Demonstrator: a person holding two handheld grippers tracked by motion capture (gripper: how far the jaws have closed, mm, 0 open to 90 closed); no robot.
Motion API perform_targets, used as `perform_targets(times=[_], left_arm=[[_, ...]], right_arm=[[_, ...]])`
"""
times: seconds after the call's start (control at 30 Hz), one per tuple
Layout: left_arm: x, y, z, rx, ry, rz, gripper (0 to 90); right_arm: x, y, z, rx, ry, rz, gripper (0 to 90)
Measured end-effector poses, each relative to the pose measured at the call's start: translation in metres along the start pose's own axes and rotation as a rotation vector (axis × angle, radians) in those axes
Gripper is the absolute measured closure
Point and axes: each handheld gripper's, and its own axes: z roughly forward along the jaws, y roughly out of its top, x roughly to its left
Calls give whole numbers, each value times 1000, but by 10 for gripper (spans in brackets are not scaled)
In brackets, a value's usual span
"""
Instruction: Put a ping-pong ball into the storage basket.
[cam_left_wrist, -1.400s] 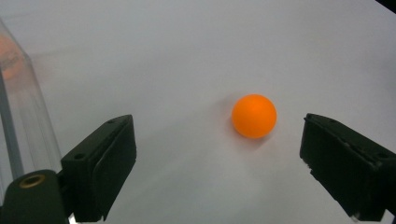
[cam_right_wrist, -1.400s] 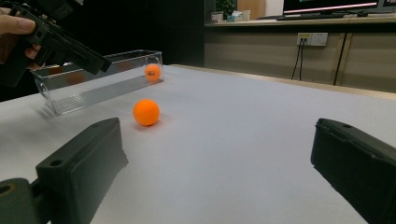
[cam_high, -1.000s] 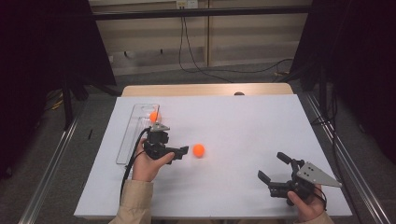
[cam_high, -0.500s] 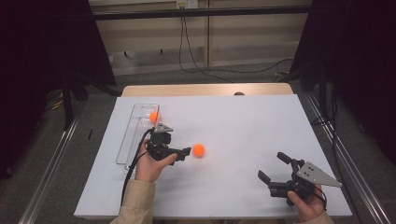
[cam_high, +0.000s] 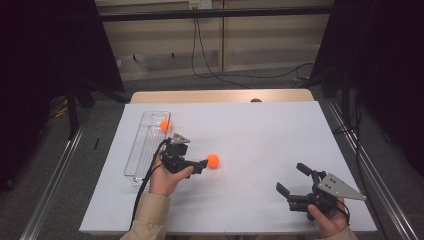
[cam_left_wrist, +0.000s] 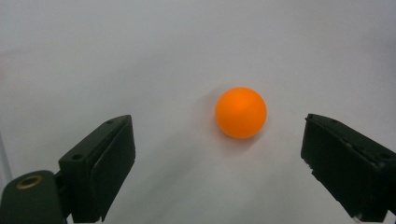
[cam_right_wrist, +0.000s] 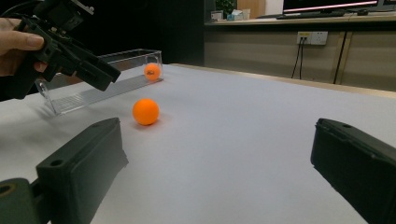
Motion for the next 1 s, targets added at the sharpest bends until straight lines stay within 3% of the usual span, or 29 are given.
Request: perform_targets(times=[1.0], left_arm=[[-11,-2,15,1,-10,25,96]], right_arm=[[-1,0,0,2,-3,-3,21]])
